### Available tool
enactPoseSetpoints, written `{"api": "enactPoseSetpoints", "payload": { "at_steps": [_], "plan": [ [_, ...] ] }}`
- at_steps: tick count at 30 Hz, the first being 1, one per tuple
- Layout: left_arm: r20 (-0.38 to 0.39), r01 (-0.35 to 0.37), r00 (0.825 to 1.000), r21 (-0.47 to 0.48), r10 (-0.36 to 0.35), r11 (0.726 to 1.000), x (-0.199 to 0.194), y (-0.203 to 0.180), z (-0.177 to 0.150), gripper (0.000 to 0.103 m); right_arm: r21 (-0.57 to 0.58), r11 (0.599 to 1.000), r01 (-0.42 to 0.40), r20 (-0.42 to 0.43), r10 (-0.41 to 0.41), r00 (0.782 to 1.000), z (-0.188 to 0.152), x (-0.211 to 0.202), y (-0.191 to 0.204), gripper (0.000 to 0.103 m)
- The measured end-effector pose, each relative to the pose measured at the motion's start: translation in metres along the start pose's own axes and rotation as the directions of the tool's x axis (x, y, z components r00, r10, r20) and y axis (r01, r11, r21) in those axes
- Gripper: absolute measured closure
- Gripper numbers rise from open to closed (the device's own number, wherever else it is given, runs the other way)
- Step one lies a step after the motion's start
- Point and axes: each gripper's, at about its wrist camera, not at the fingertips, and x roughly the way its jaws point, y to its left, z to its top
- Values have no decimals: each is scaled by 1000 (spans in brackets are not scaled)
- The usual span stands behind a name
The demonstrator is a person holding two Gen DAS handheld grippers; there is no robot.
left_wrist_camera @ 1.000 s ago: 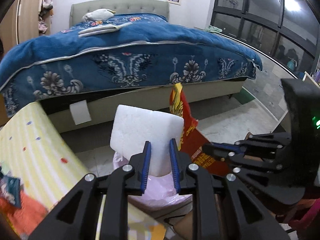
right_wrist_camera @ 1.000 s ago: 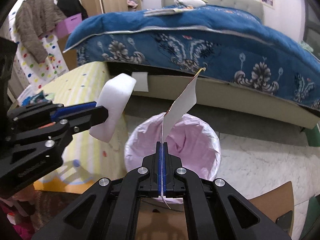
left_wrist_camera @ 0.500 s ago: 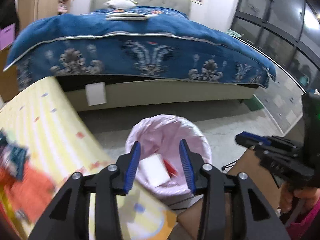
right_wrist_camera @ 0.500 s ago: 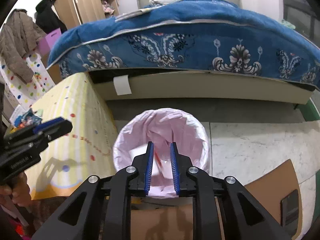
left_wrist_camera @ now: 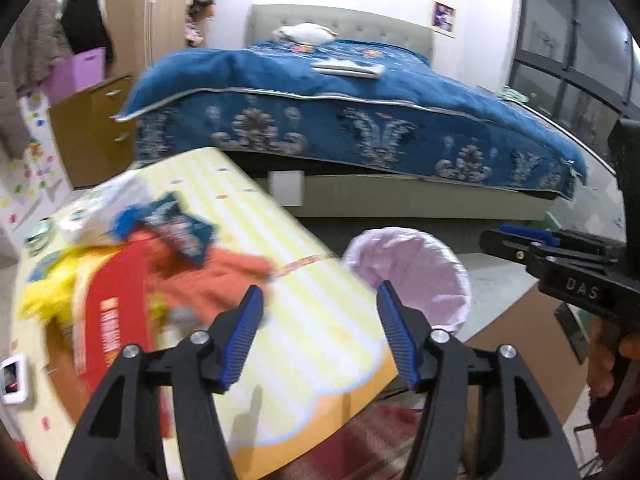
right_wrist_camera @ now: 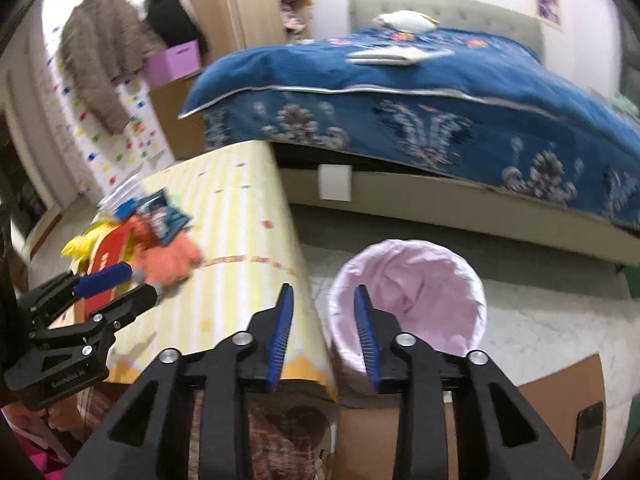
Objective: Collect trash
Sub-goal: 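Move both tools back over the table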
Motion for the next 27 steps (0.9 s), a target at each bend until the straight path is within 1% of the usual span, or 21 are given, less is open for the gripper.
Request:
{"api": "enactPoseSetpoints", "payload": {
  "at_steps": [2, 4, 6, 8, 9, 11, 13, 17, 19, 21, 23, 26, 27],
  "plan": [
    [5, -56, 998, -12, 56, 998, -12, 13, -6, 41, -25, 1000, -9, -2, 9, 1000, 1, 0, 16, 67],
    [0, -117, 993, -37, 117, 992, -23, 31, -12, 40, -52, 998, -31, -6, 31, 1000, 2, 1, 33, 65],
    [-7, -162, 987, -68, 162, 984, -32, 50, -18, 39, -83, 996, -44, -8, 43, 999, 4, 2, 52, 54],
    [-11, -205, 979, -107, 205, 973, -42, 70, -25, 39, -116, 992, -53, -7, 53, 999, 5, 4, 69, 47],
    [-11, -225, 974, -123, 225, 967, -48, 79, -30, 39, -129, 990, -55, -7, 55, 998, 5, 5, 76, 46],
    [-17, -268, 963, -149, 269, 952, -59, 96, -37, 39, -156, 986, -66, -14, 64, 998, 5, 9, 93, 43],
    [-26, -320, 947, -169, 320, 932, -69, 112, -45, 39, -180, 980, -87, -23, 84, 996, 5, 13, 109, 42],
    [-51, -395, 918, -215, 394, 893, -84, 142, -63, 39, -234, 965, -122, -50, 113, 992, 3, 23, 142, 41],
    [-68, -420, 907, -243, 416, 874, -89, 155, -71, 39, -257, 956, -139, -63, 127, 990, 2, 27, 156, 39],
    [-84, -432, 901, -267, 426, 861, -92, 168, -77, 39, -282, 946, -161, -75, 145, 987, 1, 32, 170, 39],
    [-94, -437, 898, -281, 429, 854, -94, 175, -82, 39, -296, 938, -180, -83, 163, 983, 1, 36, 179, 40],
    [-96, -441, 897, -280, 432, 853, -94, 178, -84, 39, -299, 931, -211, -107, 187, 977, 0, 46, 192, 45],
    [-97, -443, 896, -277, 434, 853, -94, 178, -85, 38, -301, 928, -219, -116, 192, 975, 0, 49, 197, 46]
  ]
}}
